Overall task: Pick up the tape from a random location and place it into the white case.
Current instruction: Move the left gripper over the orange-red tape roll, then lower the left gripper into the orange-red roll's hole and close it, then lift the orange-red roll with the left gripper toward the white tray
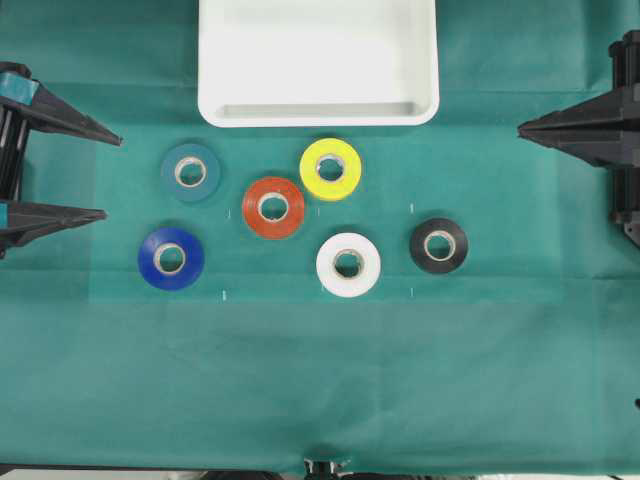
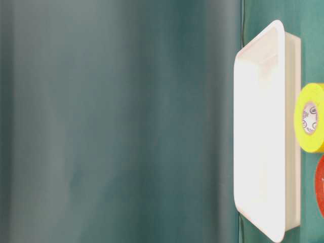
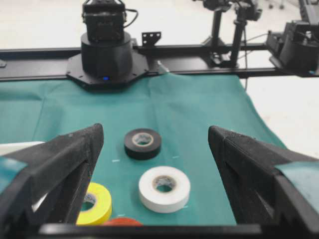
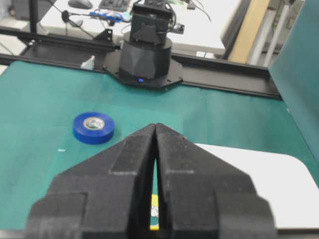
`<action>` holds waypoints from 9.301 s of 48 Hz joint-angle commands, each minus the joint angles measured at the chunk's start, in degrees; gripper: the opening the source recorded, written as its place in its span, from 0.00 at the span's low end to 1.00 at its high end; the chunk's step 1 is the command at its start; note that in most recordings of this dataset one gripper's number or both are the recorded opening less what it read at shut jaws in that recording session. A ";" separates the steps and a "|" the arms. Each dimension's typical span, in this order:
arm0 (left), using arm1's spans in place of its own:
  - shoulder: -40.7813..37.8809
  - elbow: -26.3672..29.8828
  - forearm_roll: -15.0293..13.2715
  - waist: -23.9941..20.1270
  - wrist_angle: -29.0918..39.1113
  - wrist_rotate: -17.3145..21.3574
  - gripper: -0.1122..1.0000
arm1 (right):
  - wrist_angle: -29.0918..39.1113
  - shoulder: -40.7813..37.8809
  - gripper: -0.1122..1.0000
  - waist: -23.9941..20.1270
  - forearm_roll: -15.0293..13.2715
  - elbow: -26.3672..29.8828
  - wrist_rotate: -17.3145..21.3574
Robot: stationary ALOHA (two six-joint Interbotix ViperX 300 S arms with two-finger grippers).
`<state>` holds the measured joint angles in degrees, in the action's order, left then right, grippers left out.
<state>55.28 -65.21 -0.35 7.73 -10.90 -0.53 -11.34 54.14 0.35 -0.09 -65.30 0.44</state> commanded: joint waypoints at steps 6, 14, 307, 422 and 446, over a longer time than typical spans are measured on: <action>-2.37 1.49 -0.09 -0.62 -1.67 0.18 0.98 | -0.26 -0.44 0.10 0.09 -0.09 1.67 0.00; -6.15 2.90 -0.09 -1.58 -3.87 0.26 0.98 | -0.18 -0.44 0.10 0.00 -0.09 1.67 -0.09; -63.54 33.93 0.09 -2.55 35.42 -1.49 0.98 | 1.58 -2.37 0.10 0.09 -0.09 2.11 0.00; -41.31 51.15 0.44 -3.43 65.39 -1.05 0.32 | 1.58 -2.55 0.10 0.09 -0.09 2.37 0.18; -41.31 51.24 0.44 -3.43 65.48 -1.05 0.32 | 1.58 -2.55 0.10 0.09 -0.09 2.37 0.18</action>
<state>12.39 -14.85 -0.09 4.22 54.76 -1.67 -9.49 51.94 0.35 -0.09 -64.51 0.53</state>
